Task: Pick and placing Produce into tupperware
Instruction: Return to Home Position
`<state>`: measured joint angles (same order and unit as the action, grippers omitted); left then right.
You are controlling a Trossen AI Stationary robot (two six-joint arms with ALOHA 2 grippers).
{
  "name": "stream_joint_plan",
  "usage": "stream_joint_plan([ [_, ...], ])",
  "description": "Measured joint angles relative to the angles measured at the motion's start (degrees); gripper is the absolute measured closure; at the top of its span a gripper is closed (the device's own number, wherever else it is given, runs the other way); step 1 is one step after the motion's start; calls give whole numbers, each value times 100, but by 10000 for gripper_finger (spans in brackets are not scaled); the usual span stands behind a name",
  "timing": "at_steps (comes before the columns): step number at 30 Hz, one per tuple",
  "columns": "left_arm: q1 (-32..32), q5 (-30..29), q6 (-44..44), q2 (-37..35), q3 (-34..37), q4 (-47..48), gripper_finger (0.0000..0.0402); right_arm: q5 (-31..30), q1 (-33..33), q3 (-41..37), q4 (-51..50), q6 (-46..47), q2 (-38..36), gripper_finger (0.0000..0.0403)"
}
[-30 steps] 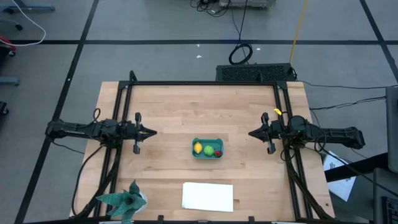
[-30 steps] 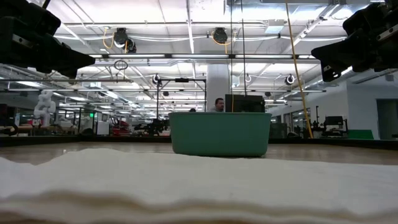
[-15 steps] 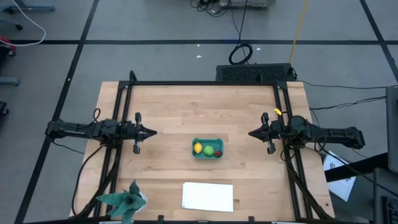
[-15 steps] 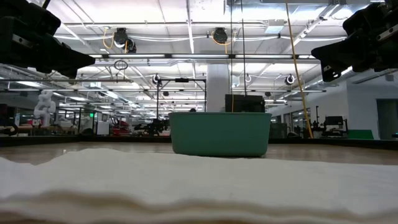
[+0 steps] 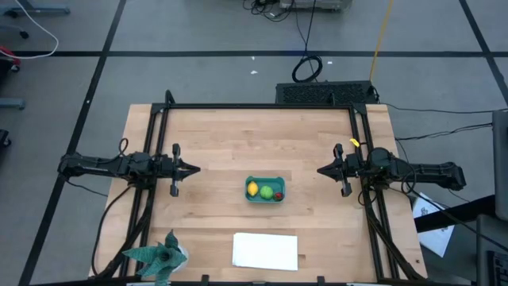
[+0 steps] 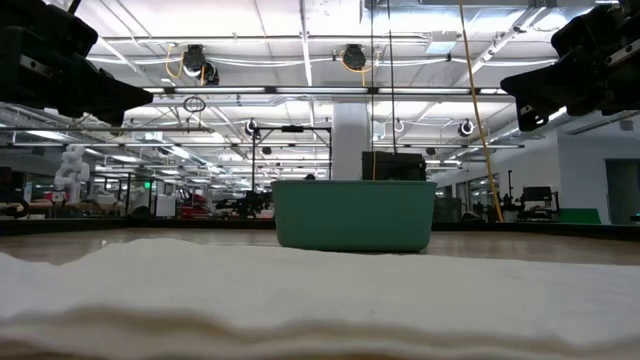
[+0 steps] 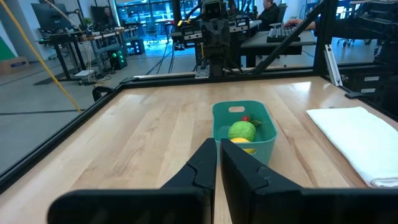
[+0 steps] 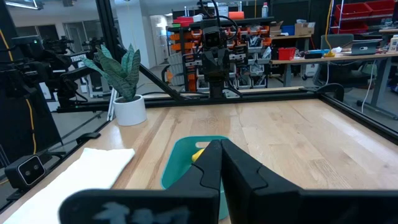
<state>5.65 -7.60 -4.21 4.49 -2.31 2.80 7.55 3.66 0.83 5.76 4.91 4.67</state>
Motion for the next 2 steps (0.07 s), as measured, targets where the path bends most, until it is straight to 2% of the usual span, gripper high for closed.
stream_joint_plan([
  [2,0,0,0,0,0,1,376,0,-1,-1,1,0,0,403],
])
